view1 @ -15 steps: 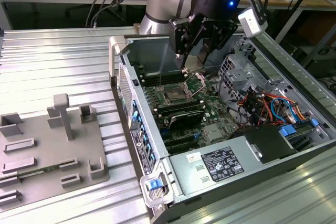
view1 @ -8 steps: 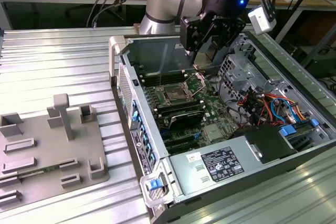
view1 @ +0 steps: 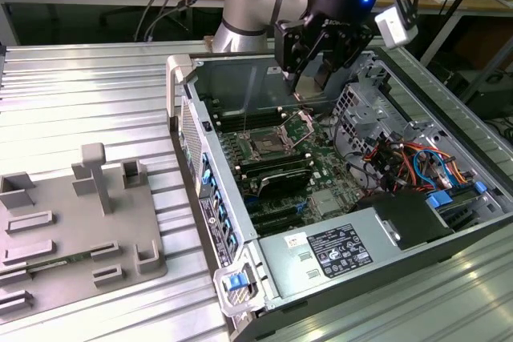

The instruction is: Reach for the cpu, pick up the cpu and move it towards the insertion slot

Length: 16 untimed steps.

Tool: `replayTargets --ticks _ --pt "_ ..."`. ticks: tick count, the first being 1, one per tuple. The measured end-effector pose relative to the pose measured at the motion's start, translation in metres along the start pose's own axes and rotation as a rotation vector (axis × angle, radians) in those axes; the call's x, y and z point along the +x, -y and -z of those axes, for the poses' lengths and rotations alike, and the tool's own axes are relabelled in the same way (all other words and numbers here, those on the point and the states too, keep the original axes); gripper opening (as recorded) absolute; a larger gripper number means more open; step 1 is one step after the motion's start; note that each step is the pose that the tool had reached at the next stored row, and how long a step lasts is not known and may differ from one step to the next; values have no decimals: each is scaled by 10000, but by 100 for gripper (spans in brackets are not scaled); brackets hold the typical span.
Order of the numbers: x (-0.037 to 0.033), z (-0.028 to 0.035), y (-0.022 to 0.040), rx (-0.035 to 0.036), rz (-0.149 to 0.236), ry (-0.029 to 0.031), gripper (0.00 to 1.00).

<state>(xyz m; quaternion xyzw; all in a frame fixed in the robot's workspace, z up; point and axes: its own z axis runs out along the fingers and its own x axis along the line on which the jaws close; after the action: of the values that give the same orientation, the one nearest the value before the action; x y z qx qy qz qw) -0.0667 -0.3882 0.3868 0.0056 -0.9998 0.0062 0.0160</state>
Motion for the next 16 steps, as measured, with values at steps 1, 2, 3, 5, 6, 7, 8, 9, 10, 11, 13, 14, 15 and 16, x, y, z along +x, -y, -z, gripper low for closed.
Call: replayTargets --ticks 1,2,3,5,6,7,8,9,10,11,13,14,15,16 --pt "0 -2 -1 -3 -129 -2 55" --pt "0 -5 -1 -8 -291 -4 55" --pt "0 -5 -2 -10 -369 -5 55" --pt "0 -6 -3 -12 -376 -4 55" --pt "0 -6 -3 -12 -377 -5 55" --pt "0 -6 -3 -12 -378 -5 55" --pt "0 -6 -3 -12 -379 -5 55" --pt "0 -6 -3 -12 -381 -5 55" --pt "0 -6 -3 -12 -382 -5 55" --pt "-1 -6 -3 -12 -382 -5 55" --pt "0 -6 -3 -12 -386 -5 55" --pt "0 -6 -3 -12 -386 -5 55" --pt "0 -6 -3 -12 -388 -5 55" --pt "0 -6 -3 -12 -389 -5 55"
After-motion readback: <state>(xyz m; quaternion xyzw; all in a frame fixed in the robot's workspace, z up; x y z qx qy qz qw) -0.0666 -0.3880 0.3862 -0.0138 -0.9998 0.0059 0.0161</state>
